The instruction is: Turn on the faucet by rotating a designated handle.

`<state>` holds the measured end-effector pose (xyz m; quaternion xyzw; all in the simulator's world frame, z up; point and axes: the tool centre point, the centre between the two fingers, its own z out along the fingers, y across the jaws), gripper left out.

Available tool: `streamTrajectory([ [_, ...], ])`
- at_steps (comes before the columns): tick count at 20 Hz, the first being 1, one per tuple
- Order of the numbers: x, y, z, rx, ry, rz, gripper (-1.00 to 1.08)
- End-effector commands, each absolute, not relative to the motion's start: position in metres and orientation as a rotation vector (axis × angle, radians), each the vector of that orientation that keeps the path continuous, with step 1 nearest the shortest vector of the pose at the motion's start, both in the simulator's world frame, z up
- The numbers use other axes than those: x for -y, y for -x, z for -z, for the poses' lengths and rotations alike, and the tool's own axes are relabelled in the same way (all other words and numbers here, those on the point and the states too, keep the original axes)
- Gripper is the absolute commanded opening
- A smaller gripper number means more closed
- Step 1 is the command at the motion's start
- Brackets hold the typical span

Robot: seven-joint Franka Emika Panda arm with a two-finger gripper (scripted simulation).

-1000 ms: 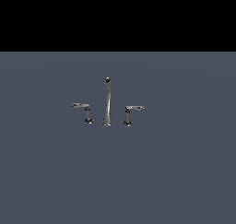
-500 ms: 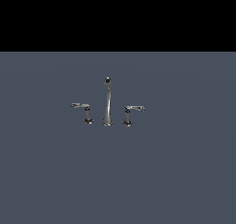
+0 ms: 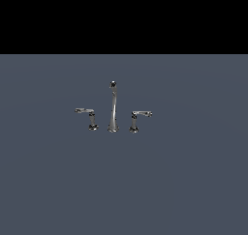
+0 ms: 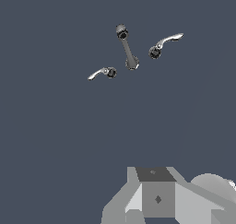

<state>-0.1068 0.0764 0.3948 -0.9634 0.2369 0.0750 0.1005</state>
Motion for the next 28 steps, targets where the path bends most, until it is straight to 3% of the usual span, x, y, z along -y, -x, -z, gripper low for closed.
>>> streamTrajectory([
  [1, -0.084, 0.091, -0.381, -0.803, 2.813, -0.244, -1.0],
  [16, -0.122, 0.008, -0.279, -1.43, 2.602, -0.314, -1.0],
  [28, -0.146, -0.04, -0.185, -1.913, 2.39, -0.241, -1.0],
])
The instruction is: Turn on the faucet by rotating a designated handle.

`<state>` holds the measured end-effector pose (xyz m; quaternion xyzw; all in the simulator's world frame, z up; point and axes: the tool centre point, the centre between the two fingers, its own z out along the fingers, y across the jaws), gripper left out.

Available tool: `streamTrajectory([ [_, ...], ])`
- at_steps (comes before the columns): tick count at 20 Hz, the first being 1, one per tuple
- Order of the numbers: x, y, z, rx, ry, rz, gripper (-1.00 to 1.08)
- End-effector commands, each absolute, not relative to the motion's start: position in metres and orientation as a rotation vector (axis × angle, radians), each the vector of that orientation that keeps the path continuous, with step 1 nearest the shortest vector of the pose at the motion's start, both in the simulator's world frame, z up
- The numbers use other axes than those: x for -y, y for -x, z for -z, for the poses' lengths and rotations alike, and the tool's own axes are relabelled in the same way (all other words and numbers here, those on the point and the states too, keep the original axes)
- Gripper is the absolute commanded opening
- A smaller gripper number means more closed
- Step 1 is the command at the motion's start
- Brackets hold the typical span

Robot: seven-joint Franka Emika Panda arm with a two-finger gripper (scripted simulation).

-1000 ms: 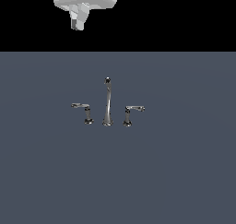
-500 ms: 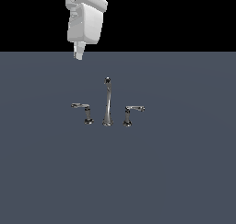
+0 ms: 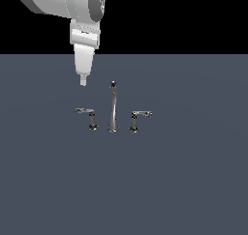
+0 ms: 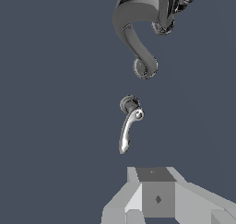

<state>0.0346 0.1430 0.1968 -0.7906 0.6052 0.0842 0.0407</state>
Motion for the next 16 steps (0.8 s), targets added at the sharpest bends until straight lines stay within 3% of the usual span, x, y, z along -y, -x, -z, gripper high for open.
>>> streamTrajectory([
  [1, -0.147, -0.043, -0.177, -1.95, 2.37, -0.228, -1.0],
  [16, -0.162, -0.073, -0.094, -2.306, 2.127, -0.029, -1.0],
])
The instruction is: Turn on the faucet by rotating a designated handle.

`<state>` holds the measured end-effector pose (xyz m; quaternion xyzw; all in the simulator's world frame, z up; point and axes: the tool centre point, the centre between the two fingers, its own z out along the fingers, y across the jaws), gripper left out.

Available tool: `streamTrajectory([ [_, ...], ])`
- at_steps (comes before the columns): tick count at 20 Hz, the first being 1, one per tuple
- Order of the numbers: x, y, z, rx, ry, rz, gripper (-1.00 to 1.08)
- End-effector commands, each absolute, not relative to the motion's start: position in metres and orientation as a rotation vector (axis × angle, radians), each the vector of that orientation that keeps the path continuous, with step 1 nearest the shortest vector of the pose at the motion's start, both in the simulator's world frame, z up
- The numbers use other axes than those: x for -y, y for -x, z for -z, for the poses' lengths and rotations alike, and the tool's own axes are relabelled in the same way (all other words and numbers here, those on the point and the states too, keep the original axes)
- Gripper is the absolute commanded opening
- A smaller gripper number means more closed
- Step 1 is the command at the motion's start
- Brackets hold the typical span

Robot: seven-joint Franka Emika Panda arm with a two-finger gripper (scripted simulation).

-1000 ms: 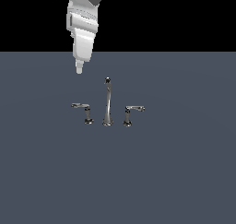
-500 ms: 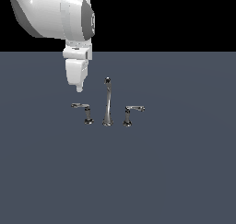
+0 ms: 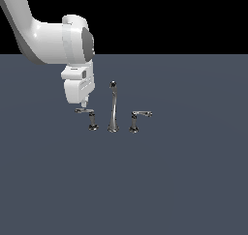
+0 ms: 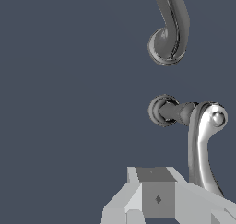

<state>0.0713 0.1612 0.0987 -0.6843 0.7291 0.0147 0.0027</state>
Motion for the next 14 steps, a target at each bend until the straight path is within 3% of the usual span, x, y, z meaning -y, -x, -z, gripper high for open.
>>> streamTrajectory([
  [1, -0.1621, -0.0741, -0.0918, -2.315, 2.119, -0.021, -1.0],
  [14, -0.1686, -0.0672, -0.0852, -2.338, 2.099, -0.001, -1.0],
])
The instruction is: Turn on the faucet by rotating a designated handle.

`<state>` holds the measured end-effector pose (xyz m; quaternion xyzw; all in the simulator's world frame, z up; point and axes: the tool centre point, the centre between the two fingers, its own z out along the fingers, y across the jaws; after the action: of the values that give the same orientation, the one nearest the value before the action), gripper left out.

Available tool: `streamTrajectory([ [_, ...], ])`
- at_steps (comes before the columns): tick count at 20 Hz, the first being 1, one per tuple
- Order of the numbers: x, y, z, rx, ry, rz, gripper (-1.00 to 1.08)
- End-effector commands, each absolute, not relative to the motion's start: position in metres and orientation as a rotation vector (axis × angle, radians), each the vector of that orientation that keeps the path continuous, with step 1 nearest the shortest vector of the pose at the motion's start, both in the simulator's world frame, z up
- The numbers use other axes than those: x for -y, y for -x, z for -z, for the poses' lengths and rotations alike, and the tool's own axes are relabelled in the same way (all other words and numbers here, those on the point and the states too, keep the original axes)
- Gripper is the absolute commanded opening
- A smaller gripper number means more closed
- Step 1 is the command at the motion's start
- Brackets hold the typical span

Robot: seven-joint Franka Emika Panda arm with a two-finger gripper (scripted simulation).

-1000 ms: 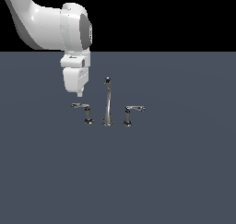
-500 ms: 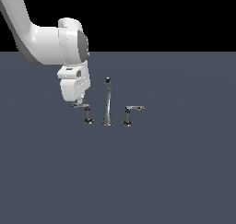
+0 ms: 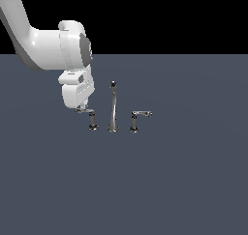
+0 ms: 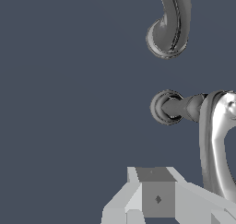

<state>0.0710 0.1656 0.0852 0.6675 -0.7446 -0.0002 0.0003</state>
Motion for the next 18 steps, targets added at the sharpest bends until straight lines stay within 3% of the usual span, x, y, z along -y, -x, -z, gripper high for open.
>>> streamTrajectory([
  [1, -0.17, -0.064, -0.085, 2.338, -2.098, 0.001, -1.0],
  [18, -0.182, -0.026, -0.085, 2.341, -2.101, -0.008, -1.0],
])
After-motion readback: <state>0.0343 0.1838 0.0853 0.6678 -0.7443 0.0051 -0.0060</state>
